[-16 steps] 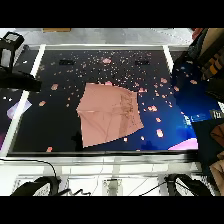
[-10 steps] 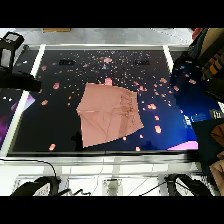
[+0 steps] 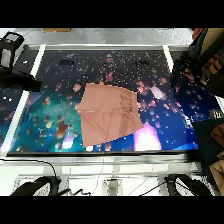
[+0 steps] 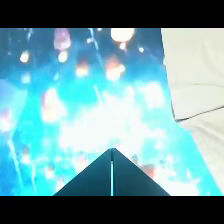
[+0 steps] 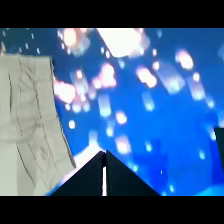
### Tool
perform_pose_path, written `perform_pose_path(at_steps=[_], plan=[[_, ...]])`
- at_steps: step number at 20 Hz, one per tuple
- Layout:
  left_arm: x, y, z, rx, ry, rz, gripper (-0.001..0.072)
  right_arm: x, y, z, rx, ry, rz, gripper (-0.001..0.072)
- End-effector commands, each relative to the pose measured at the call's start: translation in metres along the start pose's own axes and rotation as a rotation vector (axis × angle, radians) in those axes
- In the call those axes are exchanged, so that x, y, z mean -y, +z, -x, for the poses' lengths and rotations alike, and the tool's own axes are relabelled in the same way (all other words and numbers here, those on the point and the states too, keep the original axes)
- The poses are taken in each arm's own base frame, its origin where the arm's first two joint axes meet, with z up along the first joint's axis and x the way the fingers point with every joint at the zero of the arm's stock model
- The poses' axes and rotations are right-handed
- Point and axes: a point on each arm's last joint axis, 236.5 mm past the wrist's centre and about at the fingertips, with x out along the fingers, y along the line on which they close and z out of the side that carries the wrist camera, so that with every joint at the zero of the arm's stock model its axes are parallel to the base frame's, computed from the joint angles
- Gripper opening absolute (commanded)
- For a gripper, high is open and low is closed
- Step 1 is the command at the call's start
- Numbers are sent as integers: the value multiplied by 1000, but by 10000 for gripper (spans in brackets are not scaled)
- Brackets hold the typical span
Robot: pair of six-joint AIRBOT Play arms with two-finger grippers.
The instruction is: Fold the clothes and pants, and hang the long-sleeved shirts on hangers.
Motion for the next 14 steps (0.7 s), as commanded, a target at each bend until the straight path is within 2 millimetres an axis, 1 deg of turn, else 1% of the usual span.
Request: perform_pose_path(at_steps=[1, 2, 3, 4, 5, 6, 7, 8, 9, 10, 11, 12, 13, 14], plan=[[2, 1, 0, 3, -8, 12, 5, -3, 17, 1, 74, 11, 1, 24], [10, 4, 0, 16, -44, 75, 5, -4, 27, 2, 117, 16, 1, 24], [25, 10, 2, 33, -109, 175, 5, -6, 38, 3, 163, 23, 1, 24], [39, 16, 4, 49, -175, 246, 5, -7, 45, 5, 192, 28, 1, 24], [52, 22, 7, 64, -234, 275, 6, -7, 49, 5, 209, 27, 11, 25], [61, 27, 10, 76, -279, 287, 5, -5, 52, 4, 218, 13, 72, 24], [67, 31, 12, 90, -306, 296, 6, -1, 49, -1, 199, -11, 164, 24], [69, 36, 13, 106, -320, 304, 6, 6, 37, -15, 127, -41, 276, 22], [70, 35, 11, 100, -326, 303, 5, 16, 15, -33, 11, -55, 360, 22], [73, 29, 9, 75, -330, 290, 5, 24, -14, -57, -124, -48, 412, 22], [74, 23, 6, 59, -330, 285, 5, 28, -39, -82, -223, -24, 405, 22], [76, 16, 1, 45, -332, 274, 5, 23, -72, -108, -326, 41, 380, 22], [79, 5, -5, 19, -336, 267, 5, 12, -107, -129, -425, 142, 399, 22], [84, -10, -13, -13, -342, 265, 5, -3, -139, -142, -497, 247, 400, 22]])
